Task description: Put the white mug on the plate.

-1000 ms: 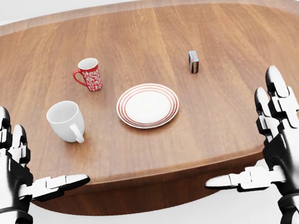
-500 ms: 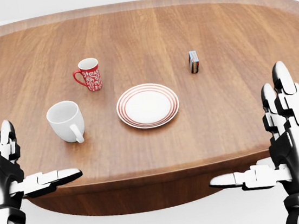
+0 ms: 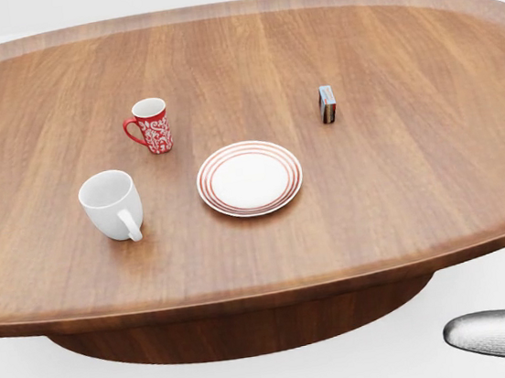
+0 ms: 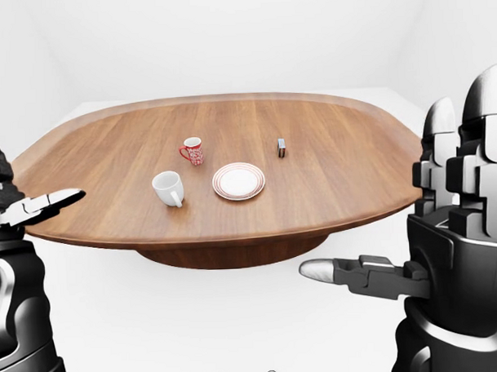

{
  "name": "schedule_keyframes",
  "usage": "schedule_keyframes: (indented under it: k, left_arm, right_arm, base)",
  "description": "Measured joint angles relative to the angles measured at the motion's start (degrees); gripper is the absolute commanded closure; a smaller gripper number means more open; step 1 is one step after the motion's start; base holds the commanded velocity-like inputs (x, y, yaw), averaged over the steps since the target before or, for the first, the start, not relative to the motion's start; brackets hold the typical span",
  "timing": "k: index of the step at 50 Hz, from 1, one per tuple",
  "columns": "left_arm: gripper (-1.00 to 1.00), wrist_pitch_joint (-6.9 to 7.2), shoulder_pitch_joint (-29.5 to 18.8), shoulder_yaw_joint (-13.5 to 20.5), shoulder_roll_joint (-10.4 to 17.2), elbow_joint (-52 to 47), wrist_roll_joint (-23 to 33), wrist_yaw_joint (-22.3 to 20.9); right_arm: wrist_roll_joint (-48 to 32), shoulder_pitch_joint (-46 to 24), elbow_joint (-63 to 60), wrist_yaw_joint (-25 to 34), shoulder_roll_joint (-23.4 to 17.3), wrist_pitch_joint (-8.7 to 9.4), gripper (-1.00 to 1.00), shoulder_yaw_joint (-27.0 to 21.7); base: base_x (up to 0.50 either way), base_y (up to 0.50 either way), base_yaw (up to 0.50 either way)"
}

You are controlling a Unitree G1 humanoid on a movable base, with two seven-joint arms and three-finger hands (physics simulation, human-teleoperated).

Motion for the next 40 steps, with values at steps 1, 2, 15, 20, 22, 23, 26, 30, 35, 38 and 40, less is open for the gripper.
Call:
schedule_keyframes:
  k: [1,2,15,20,22,23,26,30,35,38,40]
  left_arm:
    - [-1.00,0.00,-0.1,0.2,0.2,-0.2,-0.3,0.2]
    - [-1.00,0.00,-0.2,0.5,0.4,-0.3,-0.6,0.4]
    - [-1.00,0.00,-0.9,1.7,1.5,-1.0,-2.8,1.5]
    - [-1.00,0.00,-1.0,1.9,1.6,-1.1,-3.0,1.7]
    - [-1.00,0.00,-1.1,1.9,1.7,-1.1,-3.1,1.8]
    - [-1.00,0.00,-1.1,1.9,1.7,-1.1,-3.1,1.8]
    - [-1.00,0.00,-1.1,1.9,1.7,-1.0,-3.1,1.9]
    - [-1.00,0.00,-1.2,1.9,1.8,-0.8,-3.0,1.9]
    - [-1.00,0.00,-1.3,1.9,1.8,-0.9,-3.0,2.0]
    - [-1.00,0.00,-1.3,1.9,1.8,-0.8,-3.0,2.0]
    - [-1.00,0.00,-1.3,1.9,1.8,-0.8,-3.0,2.0]
  right_arm:
    - [0.2,0.1,0.0,0.1,-0.1,0.00,-1.00,-0.5]
    - [0.3,0.2,0.0,0.1,-0.1,0.00,-1.00,-0.9]
    - [-1.3,1.1,0.0,1.0,-0.5,0.00,-1.00,-2.4]
    - [-2.5,1.1,0.0,1.9,-0.1,0.00,-1.00,-2.3]
    - [-2.9,1.0,0.0,2.2,0.0,0.00,-1.00,-2.3]
    - [-3.1,1.0,0.0,2.3,0.1,0.00,-1.00,-2.3]
    - [-3.5,1.0,0.0,2.6,0.3,0.00,-1.00,-2.3]
    - [-4.1,1.0,0.0,3.0,0.6,0.00,-1.00,-2.2]
    - [-4.6,1.0,0.0,3.4,0.8,0.00,-1.00,-2.2]
    - [-4.7,1.0,0.0,3.6,1.0,0.00,-1.00,-2.2]
    - [-4.8,1.0,0.0,3.7,1.0,0.00,-1.00,-2.3]
  base:
    - [0.00,0.00,0.00]
    - [0.00,0.00,0.00]
    - [0.00,0.28,0.00]
    - [0.00,0.50,0.00]
    - [0.00,0.50,0.00]
    - [0.00,0.50,0.00]
    - [0.00,0.50,0.00]
    - [0.00,0.50,0.00]
    - [0.00,0.50,0.00]
    - [0.00,0.50,0.00]
    - [0.00,0.50,0.00]
